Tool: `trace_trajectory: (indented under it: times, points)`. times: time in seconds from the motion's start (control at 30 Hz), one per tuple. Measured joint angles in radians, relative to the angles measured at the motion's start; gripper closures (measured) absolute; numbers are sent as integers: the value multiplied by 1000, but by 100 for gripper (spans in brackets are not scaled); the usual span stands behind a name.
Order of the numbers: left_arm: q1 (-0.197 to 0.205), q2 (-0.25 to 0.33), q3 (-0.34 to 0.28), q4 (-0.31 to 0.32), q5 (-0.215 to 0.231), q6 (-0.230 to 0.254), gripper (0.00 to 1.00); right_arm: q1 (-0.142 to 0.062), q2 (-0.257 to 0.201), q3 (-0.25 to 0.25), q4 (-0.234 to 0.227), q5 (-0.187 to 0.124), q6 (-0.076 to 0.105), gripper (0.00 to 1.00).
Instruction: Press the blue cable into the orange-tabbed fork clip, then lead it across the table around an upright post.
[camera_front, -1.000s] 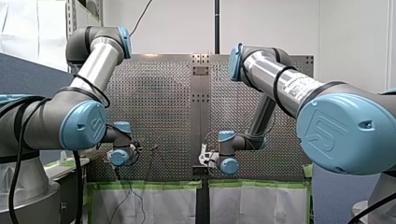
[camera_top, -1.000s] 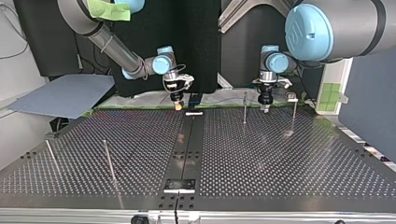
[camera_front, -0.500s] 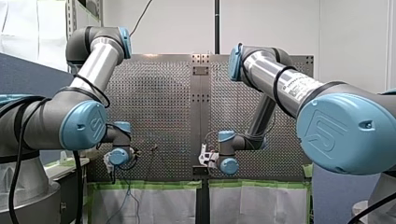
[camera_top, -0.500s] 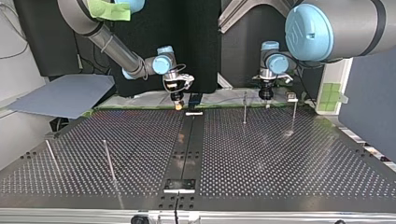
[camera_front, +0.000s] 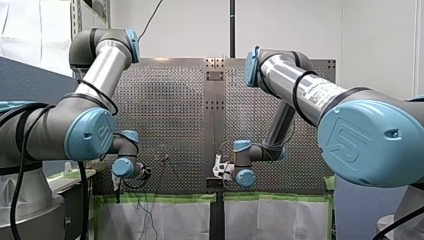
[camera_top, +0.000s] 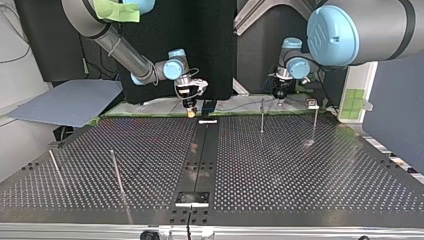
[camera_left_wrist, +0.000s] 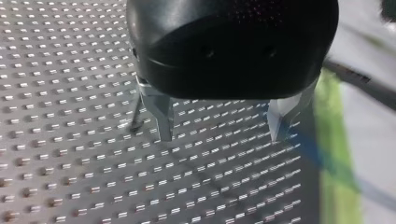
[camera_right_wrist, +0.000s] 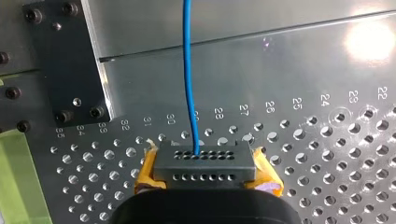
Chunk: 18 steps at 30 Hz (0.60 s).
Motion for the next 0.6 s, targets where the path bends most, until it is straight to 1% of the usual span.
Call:
trace_trajectory:
  times: [0.17, 0.27, 0.5, 0.6]
  points:
    - [13, 8, -25, -46, 48, 13, 0, -1, 0, 0, 1, 0, 0, 100]
    - [21, 27, -45, -62, 77, 15, 0, -1, 0, 0, 1, 0, 0, 100]
    - [23, 102, -110, -65, 152, 15, 0, -1, 0, 0, 1, 0, 0, 100]
    - [20, 134, -127, -62, 160, 16, 0, -1, 0, 0, 1, 0, 1, 100]
